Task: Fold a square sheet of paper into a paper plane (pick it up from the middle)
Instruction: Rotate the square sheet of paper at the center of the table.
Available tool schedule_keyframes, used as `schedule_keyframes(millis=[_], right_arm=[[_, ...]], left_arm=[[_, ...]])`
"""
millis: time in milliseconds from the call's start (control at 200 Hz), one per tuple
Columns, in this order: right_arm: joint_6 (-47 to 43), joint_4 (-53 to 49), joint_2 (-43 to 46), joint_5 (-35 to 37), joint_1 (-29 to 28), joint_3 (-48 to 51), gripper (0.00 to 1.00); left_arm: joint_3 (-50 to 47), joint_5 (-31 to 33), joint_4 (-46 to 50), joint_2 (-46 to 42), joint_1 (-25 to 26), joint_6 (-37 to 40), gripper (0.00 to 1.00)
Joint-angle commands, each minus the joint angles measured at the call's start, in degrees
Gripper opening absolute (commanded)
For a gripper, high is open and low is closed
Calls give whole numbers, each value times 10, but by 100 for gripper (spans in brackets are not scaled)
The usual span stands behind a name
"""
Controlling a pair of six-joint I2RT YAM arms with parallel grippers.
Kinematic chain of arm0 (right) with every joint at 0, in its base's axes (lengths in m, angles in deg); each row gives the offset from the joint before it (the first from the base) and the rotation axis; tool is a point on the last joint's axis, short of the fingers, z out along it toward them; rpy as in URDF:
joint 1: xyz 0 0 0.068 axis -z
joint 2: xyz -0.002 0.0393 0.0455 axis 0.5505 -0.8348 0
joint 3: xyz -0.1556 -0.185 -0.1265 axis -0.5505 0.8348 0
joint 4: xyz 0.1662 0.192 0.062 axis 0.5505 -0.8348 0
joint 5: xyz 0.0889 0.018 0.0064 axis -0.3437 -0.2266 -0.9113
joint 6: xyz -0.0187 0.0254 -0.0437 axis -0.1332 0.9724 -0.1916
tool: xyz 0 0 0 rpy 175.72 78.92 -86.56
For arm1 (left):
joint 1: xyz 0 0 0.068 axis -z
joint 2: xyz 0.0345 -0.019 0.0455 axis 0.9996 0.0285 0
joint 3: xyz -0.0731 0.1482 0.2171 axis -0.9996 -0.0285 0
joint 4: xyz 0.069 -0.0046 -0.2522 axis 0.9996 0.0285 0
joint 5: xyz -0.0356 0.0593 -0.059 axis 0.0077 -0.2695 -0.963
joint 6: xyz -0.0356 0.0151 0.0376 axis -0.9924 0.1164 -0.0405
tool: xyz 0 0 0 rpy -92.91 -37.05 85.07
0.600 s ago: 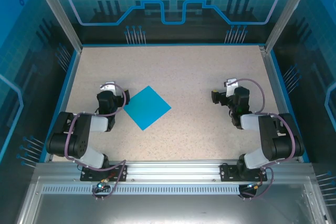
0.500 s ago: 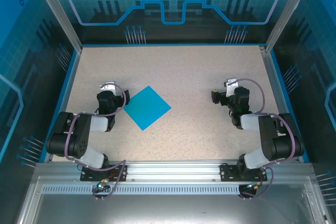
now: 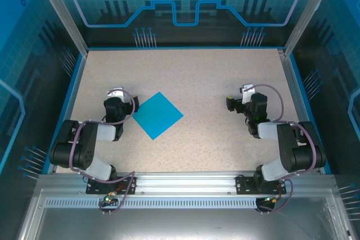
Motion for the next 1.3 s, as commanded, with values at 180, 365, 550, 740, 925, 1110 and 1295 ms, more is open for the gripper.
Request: schedule_keyframes(millis=[180,365,550,740,925,1110,1295], right_arm=[[-5,1,-2,-10,10,-13,99],[-5,1,-2,-10,11,-12,99],[-5,1,-2,-10,10,-13,99],[-7,1,-2,-10,10,-14,99],[-20,33,0,-34,8,5,99],[-35,66,45,20,-22,45,100],[44,-313,141,9,-15,-93,100]], left_arm=[[11,-12,-18,-7,-3,4,99],[11,-12,-18,-6,-3,4,99],[11,-12,-18,-7,-3,4,99],[14,-10,-13,-9,-3,5,98],[12,-1,36,-66,-2,-1,98],[13,-32,131,-150,-5,-29,98],[47,-72,262,-241,-9,-80,99]])
